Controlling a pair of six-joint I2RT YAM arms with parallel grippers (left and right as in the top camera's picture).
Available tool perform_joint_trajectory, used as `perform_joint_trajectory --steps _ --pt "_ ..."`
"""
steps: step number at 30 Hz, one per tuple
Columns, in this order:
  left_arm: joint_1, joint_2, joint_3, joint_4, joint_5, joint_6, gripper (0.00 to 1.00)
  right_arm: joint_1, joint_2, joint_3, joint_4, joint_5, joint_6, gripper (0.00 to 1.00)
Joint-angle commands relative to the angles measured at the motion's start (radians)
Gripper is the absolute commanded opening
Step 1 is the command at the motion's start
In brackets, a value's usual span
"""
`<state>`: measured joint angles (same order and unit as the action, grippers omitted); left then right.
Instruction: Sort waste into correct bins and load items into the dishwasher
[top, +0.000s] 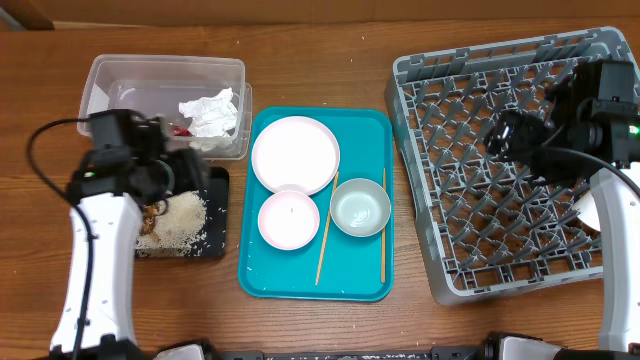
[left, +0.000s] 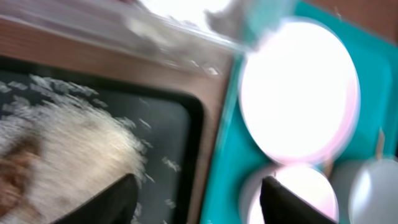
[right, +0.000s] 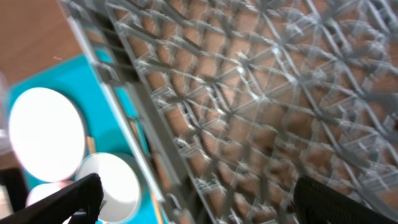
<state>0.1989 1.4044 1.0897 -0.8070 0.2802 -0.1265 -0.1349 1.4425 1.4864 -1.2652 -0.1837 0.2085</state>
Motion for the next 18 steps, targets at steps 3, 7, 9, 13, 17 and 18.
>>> perform_joint_trajectory --steps 3,7,9,13,17,18 --pt "-0.117 -0.019 0.013 -0.234 -0.053 0.039 0.71 0.005 -0.015 0.01 0.003 -0.109 -0.055 1.0" --pt "-0.107 -0.019 0.013 -0.413 -0.055 -0.009 0.69 0.005 -0.015 0.01 -0.071 -0.085 -0.109 1.0" --pt "-0.106 -0.021 0.013 -0.482 -0.061 -0.008 0.67 0.005 -0.015 0.01 -0.1 -0.063 -0.108 1.0" --pt "-0.108 -0.04 0.013 -0.571 -0.129 -0.008 0.6 0.005 -0.015 0.01 -0.144 -0.054 -0.109 1.0" --pt "-0.108 -0.137 0.013 -0.563 -0.103 0.016 0.61 0.005 -0.016 0.01 -0.182 -0.053 -0.124 1.0" --pt "-0.108 -0.17 0.013 -0.561 -0.103 0.02 0.61 0.005 -0.016 0.01 -0.189 -0.053 -0.132 1.0"
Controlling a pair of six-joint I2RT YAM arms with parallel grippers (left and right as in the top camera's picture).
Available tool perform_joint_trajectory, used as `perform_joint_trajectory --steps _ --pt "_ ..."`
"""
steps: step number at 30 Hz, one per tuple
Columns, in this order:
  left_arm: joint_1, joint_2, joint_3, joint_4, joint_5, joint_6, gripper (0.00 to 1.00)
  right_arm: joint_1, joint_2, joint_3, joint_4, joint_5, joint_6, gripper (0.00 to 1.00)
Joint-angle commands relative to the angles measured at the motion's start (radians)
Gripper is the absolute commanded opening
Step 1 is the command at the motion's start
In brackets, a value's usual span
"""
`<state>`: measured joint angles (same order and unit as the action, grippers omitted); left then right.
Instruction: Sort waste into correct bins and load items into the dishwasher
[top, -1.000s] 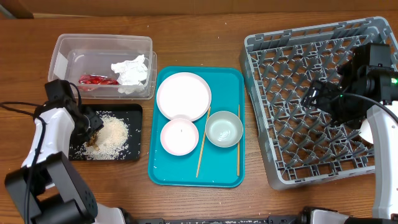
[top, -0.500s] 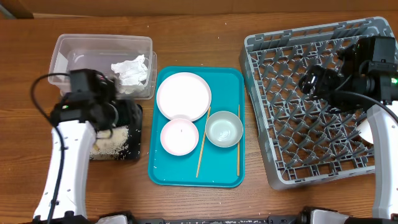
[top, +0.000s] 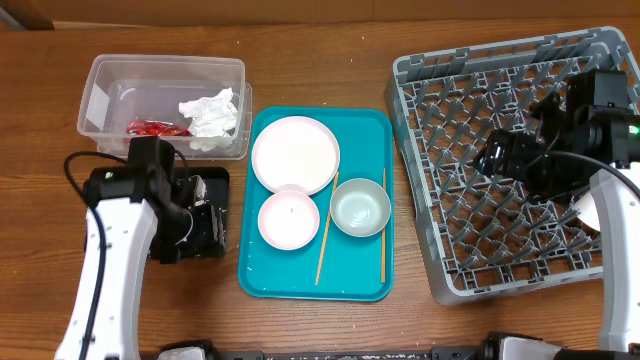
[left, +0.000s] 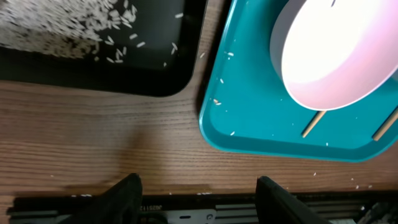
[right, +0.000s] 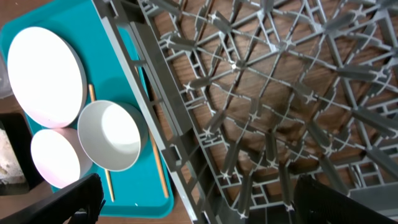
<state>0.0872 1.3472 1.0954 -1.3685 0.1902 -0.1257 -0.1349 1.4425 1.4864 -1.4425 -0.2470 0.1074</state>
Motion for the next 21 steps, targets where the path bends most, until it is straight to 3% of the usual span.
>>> perform_joint_trajectory --steps 1,3,7,9,10,14,21 --pt "0.003 -0.156 0.006 0.003 -0.013 0.026 0.61 0.005 -0.016 0.01 -0.017 0.01 -0.031 1.0" --pt "0.003 -0.244 0.006 0.008 -0.013 0.04 0.62 0.005 -0.016 0.01 -0.02 0.01 -0.031 1.0" --pt "0.004 -0.471 0.006 0.015 -0.039 0.045 0.75 0.005 -0.016 0.01 -0.017 0.01 -0.034 1.0" --pt "0.004 -0.559 0.005 0.02 -0.073 0.044 0.88 0.017 -0.016 0.01 -0.007 0.009 -0.034 1.0" --pt "0.004 -0.606 0.005 0.024 -0.101 0.042 1.0 0.033 -0.016 0.009 0.002 0.007 -0.034 1.0" --pt "0.004 -0.729 0.005 0.042 -0.202 0.033 1.0 0.201 -0.016 0.007 0.068 0.006 -0.032 1.0" --pt "0.004 -0.725 0.005 0.064 -0.301 0.033 1.0 0.512 0.065 0.006 0.182 0.029 0.075 1.0"
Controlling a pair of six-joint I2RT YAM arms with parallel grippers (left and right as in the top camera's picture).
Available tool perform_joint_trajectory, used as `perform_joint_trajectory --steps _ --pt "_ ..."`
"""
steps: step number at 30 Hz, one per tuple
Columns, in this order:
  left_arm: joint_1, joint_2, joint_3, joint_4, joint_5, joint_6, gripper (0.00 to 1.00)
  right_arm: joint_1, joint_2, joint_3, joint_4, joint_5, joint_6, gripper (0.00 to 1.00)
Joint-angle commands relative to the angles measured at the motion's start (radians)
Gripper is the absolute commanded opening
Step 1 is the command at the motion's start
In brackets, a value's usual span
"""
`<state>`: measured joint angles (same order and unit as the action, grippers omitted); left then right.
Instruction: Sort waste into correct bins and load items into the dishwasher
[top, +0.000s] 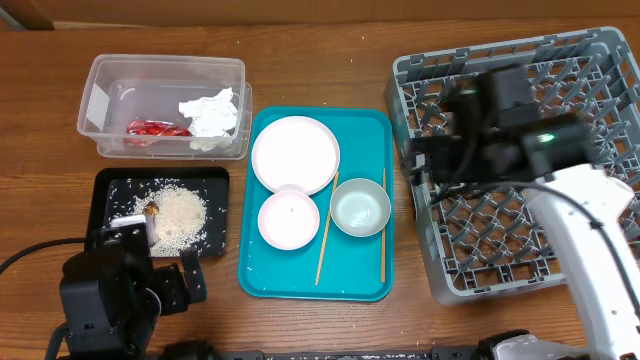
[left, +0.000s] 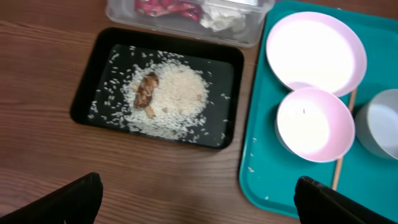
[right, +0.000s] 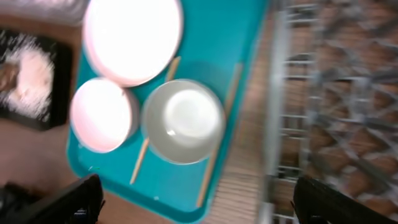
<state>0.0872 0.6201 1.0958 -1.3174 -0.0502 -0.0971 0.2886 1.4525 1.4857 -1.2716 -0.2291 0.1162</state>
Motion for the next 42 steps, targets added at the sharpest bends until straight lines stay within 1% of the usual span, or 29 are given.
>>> perform_joint_trajectory --steps 1,5,7,17,23,25,33,35,37,42 --pt "0.004 0.002 0.005 0.012 -0.061 0.004 1.0 0.108 0.074 0.007 0.011 0.011 0.074 1.0" --pt "0.004 0.002 0.005 0.008 -0.061 0.004 1.0 0.167 0.162 0.007 0.005 0.077 0.166 1.0" --pt "0.004 0.002 0.005 0.008 -0.061 0.004 1.0 0.182 0.205 0.007 0.005 0.102 0.188 1.0" --pt "0.004 0.002 0.005 0.006 -0.056 0.004 1.0 0.183 0.362 0.006 0.03 0.101 0.2 1.0" --pt "0.004 0.002 0.005 0.006 -0.056 0.004 1.0 0.182 0.417 0.002 0.042 0.103 0.2 1.0" --pt "0.004 0.002 0.005 0.006 -0.056 0.004 1.0 0.183 0.423 -0.014 0.059 0.102 0.2 1.0" --pt "0.004 0.002 0.005 0.005 -0.056 0.004 1.0 0.182 0.424 -0.187 0.201 0.097 0.253 0.98" --pt "0.004 0.002 0.005 0.006 -0.056 0.004 1.0 0.183 0.424 -0.222 0.226 0.097 0.256 0.94" --pt "0.004 0.002 0.005 0.006 -0.056 0.004 1.0 0.183 0.424 -0.238 0.238 0.098 0.256 0.88" --pt "0.004 0.002 0.005 0.006 -0.056 0.004 1.0 0.183 0.423 -0.24 0.25 0.097 0.257 0.56"
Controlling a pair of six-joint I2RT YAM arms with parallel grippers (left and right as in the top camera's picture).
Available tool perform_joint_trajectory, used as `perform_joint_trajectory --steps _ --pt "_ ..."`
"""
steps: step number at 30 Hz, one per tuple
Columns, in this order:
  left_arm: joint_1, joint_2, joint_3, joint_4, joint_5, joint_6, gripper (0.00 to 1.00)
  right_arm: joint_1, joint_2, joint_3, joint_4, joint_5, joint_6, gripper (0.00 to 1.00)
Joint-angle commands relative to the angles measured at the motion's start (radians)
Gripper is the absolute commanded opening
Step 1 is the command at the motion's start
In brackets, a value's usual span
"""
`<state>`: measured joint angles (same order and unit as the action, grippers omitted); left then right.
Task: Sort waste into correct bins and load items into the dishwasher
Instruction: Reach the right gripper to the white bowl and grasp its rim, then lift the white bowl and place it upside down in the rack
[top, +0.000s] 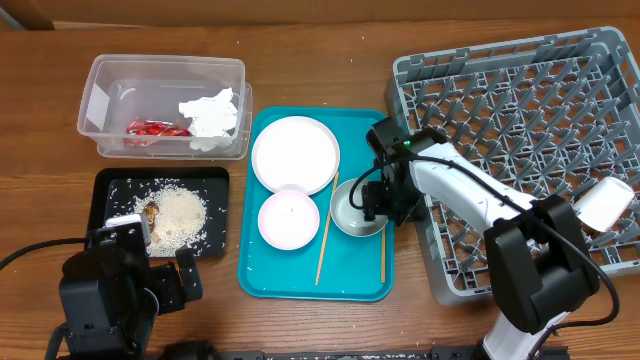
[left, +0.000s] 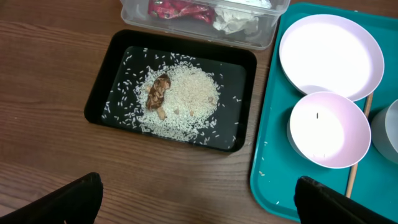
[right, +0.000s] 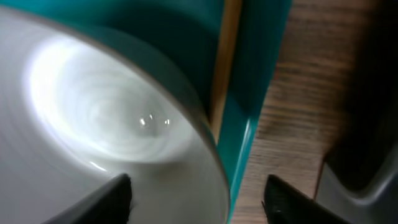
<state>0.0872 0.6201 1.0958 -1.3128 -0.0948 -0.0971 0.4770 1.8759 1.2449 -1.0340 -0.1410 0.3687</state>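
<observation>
A grey-green bowl (top: 352, 210) sits at the right of the teal tray (top: 300, 282). My right gripper (top: 375, 200) is down at it and open. In the right wrist view the bowl (right: 112, 112) fills the frame. My right gripper (right: 199, 200) straddles its right rim, one finger inside and one outside over the tray edge. A white plate (top: 295, 153), a pink bowl (top: 289, 219) and two chopsticks (top: 383, 228) also lie on the tray. My left gripper (top: 160, 280) hangs open and empty at the front left, high over bare table (left: 199, 202).
The grey dish rack (top: 520, 150) stands at the right, close to the tray. A clear bin (top: 165, 100) holding a red wrapper and crumpled paper sits at the back left. In front of it lies a black tray (top: 170, 215) with rice and a brown scrap.
My right gripper was high over the tray's right side beside the rack; now it is down at the grey-green bowl, fingers either side of its rim. The left arm has barely shifted.
First my left gripper was over the black rice tray by the bin and my right over the rack. Then the left was lower at that tray's front. Later the left was at the front left and the right near the rack's left edge. Now the right straddles the bowl's rim.
</observation>
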Motion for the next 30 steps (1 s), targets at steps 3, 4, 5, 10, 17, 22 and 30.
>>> perform_joint_trajectory --steps 3,4,5,10,17,22,30 --pt "0.004 0.002 0.005 0.001 -0.012 0.004 1.0 -0.006 0.0 0.001 0.013 0.01 0.007 0.34" --pt "0.004 0.002 0.005 0.001 -0.012 0.004 0.99 -0.006 0.0 0.002 0.013 0.01 0.007 0.27" --pt "0.004 0.002 0.005 0.001 -0.012 0.004 1.0 -0.006 -0.001 0.006 0.011 0.01 0.007 0.22" --pt "0.004 0.002 0.005 0.001 -0.012 0.004 1.0 -0.006 -0.004 0.051 -0.015 0.01 0.019 0.06" --pt "0.004 0.002 0.005 0.001 -0.012 0.004 1.0 -0.007 -0.068 0.186 -0.101 0.03 0.021 0.04" --pt "0.004 0.002 0.005 0.001 -0.012 0.004 1.0 -0.021 -0.174 0.283 -0.15 0.176 0.022 0.04" --pt "0.004 0.002 0.005 0.001 -0.012 0.004 1.0 -0.129 -0.373 0.314 -0.072 0.594 0.022 0.04"
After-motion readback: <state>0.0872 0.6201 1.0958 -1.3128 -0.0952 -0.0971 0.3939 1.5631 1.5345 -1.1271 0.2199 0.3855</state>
